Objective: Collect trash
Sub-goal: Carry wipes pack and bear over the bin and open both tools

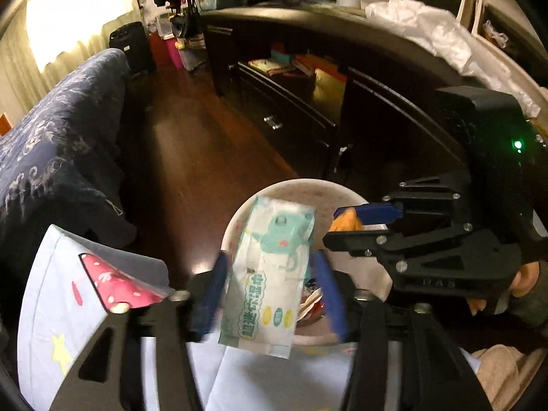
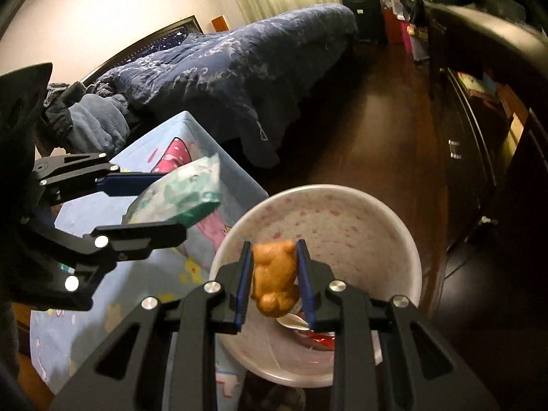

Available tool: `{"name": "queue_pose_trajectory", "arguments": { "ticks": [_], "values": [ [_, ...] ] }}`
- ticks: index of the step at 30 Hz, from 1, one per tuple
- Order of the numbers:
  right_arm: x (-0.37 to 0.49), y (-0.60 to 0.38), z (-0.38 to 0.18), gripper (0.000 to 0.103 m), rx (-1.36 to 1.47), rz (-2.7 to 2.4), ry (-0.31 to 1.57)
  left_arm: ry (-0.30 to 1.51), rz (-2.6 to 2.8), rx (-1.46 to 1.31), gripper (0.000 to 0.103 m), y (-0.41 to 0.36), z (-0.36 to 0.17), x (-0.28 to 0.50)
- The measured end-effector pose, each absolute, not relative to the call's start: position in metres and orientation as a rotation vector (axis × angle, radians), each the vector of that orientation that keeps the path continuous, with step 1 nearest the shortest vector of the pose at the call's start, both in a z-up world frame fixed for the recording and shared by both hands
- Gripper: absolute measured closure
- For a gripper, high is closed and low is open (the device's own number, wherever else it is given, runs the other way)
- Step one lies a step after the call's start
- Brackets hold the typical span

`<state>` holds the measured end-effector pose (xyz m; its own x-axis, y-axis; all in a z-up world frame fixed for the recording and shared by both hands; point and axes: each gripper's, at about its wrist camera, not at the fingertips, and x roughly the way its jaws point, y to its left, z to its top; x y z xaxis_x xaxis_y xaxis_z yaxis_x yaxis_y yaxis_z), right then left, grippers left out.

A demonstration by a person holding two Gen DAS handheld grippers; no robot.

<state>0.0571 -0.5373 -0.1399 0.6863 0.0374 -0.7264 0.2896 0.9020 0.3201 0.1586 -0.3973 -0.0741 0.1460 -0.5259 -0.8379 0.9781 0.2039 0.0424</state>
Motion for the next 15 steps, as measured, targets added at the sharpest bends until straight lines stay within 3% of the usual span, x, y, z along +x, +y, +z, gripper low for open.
{"name": "queue_pose_trajectory", "arguments": {
  "ticks": [1,3,15],
  "values": [
    [0.059,-0.54,-0.142,0.059,0.445,-0.145,0.806,0.8,-1.224,0.709,0.013,-0.4,-0.074,0.157],
    [0.056,-0.545,-0.145,0.059,0.457,-0.147,0.8,0.794,-1.234,0.721,0.004,-0.403,-0.075,0.156],
    [0.029,-0.548,-0.119,0.057,0.45,-0.163,0.72,0.755,-1.208,0.635,0.004,-0.385,-0.052,0.161]
  ]
}}
